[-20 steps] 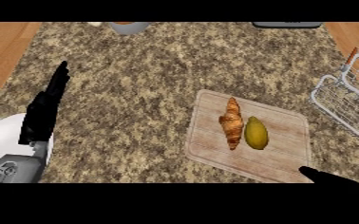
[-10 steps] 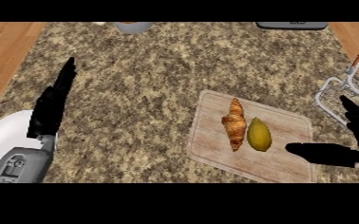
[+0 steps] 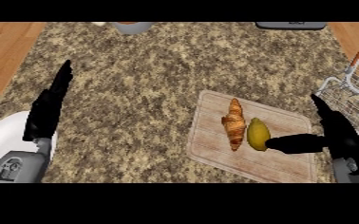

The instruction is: Pick the lemon from the cutting board and place it in the tiered basket

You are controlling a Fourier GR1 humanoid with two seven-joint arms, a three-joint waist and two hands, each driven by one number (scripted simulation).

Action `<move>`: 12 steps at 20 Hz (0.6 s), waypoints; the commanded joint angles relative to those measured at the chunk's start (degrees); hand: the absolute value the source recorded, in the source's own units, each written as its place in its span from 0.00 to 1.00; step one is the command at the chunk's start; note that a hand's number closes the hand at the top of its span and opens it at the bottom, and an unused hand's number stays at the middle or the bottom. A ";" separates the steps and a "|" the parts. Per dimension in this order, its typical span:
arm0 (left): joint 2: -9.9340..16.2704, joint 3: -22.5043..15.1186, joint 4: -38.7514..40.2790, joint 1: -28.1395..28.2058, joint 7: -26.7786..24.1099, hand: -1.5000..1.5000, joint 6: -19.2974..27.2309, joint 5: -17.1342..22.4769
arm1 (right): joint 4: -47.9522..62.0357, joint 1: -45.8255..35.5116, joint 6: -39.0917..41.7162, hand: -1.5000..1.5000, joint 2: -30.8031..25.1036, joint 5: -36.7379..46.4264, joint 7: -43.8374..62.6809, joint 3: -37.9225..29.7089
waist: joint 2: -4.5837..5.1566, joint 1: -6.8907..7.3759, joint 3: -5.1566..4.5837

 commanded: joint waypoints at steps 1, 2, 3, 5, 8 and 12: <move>-1.29 0.25 0.73 1.27 -1.57 0.50 0.76 -0.74 | 0.43 -2.23 2.86 0.00 1.09 -0.02 13.63 0.48 | -0.12 -0.81 0.01; 0.41 1.28 -1.65 3.45 -1.35 0.50 -0.87 0.66 | 0.44 -1.85 0.91 0.00 3.51 1.90 14.33 2.57 | -0.23 -0.36 0.02; -0.32 -0.45 -2.91 1.14 1.65 0.50 0.33 -1.28 | 0.55 -2.33 1.82 0.00 3.54 2.86 14.68 3.03 | -0.26 -0.65 0.00; -0.38 2.12 2.23 -2.03 -0.09 0.50 -1.41 0.57 | 2.99 -0.70 0.25 0.00 5.27 4.87 10.79 4.36 | -0.03 -1.33 0.04; -1.51 1.21 2.30 -0.19 -0.47 0.50 -0.05 -1.28 | 2.60 -5.16 4.14 0.00 5.32 5.31 14.69 3.77 | -0.07 -1.08 0.00; 0.16 2.37 -0.91 0.91 0.50 0.50 -1.84 0.03 | 7.81 -5.94 4.51 0.00 5.99 9.77 14.13 5.70 | -0.08 -0.29 0.02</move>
